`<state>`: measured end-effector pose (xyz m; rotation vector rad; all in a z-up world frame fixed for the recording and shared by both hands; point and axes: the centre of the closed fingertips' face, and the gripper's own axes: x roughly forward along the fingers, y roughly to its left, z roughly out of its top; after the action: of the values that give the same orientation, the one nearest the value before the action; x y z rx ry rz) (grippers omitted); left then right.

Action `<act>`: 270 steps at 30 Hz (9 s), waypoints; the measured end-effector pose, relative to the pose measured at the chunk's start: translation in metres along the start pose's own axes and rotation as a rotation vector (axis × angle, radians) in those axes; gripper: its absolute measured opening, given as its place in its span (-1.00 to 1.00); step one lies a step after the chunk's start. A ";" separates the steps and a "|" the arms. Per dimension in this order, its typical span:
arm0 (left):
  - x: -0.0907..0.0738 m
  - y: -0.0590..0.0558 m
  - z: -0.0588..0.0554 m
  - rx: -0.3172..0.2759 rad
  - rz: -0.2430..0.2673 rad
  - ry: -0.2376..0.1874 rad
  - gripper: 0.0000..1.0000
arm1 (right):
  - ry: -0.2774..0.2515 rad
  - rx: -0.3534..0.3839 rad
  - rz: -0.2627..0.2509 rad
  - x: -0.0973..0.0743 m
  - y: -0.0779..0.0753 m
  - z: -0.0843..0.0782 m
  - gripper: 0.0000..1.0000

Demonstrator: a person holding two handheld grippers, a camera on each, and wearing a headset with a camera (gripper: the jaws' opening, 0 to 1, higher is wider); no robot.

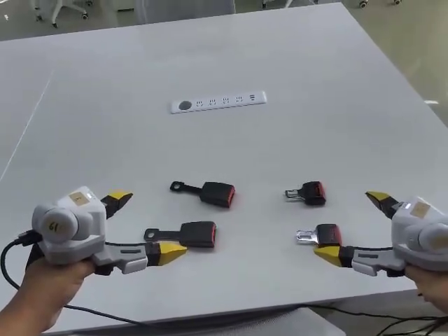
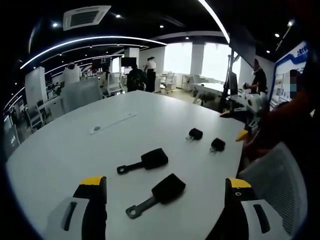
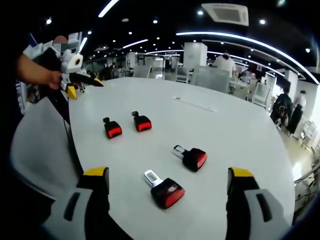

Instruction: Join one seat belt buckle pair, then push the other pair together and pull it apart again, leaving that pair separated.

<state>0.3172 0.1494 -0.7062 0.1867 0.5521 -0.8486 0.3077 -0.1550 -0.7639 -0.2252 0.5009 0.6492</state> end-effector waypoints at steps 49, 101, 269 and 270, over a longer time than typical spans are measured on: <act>0.035 -0.007 -0.018 0.119 -0.113 0.098 1.00 | 0.084 -0.016 0.149 0.008 0.017 -0.019 0.93; 0.102 0.003 -0.092 0.351 -0.395 0.383 0.38 | 0.297 -0.118 0.454 0.042 0.022 -0.065 0.25; 0.109 0.004 -0.099 0.523 -0.570 0.316 -0.38 | 0.072 -0.279 0.545 0.172 0.141 0.007 -0.37; 0.109 0.004 -0.099 0.524 -0.572 0.314 -0.38 | 0.070 -0.278 0.544 0.171 0.142 0.007 -0.37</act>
<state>0.3401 0.1167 -0.8481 0.6709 0.6799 -1.5314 0.3387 0.0470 -0.8521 -0.3804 0.5418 1.2483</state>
